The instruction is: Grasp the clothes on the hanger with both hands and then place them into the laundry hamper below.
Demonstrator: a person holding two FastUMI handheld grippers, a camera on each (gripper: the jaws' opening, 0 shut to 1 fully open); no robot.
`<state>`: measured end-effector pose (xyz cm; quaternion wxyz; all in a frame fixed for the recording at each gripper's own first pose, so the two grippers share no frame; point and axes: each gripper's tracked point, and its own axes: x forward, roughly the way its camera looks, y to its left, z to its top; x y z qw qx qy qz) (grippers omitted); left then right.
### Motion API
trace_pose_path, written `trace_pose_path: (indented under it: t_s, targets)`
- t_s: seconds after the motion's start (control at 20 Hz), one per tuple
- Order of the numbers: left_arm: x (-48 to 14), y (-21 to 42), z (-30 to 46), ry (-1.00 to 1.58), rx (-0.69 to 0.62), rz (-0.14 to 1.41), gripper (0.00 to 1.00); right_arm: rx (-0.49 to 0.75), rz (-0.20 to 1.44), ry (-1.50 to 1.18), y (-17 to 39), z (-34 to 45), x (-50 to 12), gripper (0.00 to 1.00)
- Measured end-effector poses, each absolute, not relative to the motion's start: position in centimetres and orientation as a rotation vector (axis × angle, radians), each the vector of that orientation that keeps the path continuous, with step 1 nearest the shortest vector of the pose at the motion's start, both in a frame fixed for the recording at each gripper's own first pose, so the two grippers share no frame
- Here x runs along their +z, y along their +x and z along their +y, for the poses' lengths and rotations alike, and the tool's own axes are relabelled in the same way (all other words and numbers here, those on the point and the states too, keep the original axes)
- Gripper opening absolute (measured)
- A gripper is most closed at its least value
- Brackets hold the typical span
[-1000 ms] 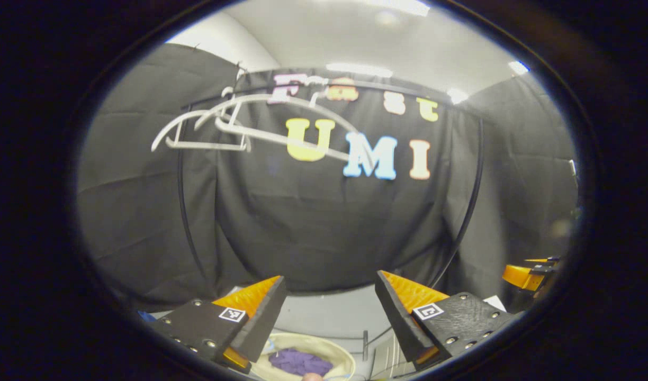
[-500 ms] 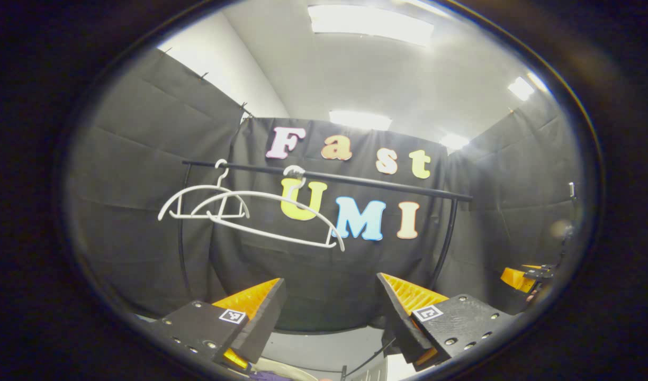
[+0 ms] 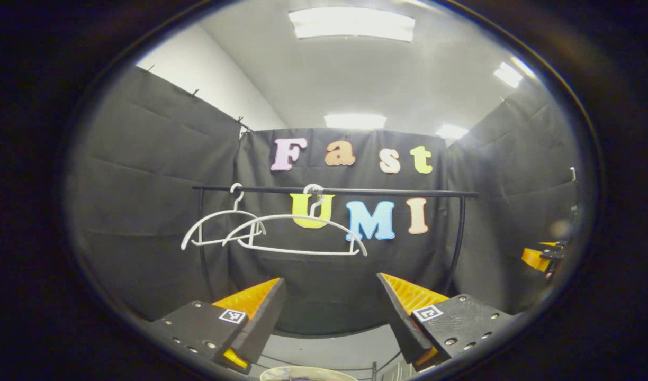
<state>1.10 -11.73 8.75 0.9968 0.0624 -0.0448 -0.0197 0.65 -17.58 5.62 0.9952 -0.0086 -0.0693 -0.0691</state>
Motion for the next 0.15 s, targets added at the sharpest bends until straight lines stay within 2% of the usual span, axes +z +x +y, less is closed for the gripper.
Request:
trace_pose_path:
  t_s: [0.05, 0.15]
  targets:
    - [8.5, 1.0, -11.0, 0.127, -0.033, -0.085, 1.00, -0.157, -0.126, -0.026, 0.5, -17.5, 5.3, 0.95]
    - [8.5, 0.9, -10.3, 0.120, -0.042, -0.098, 0.97, -0.171, -0.120, -0.017, -0.1, -16.4, 5.1, 0.95]
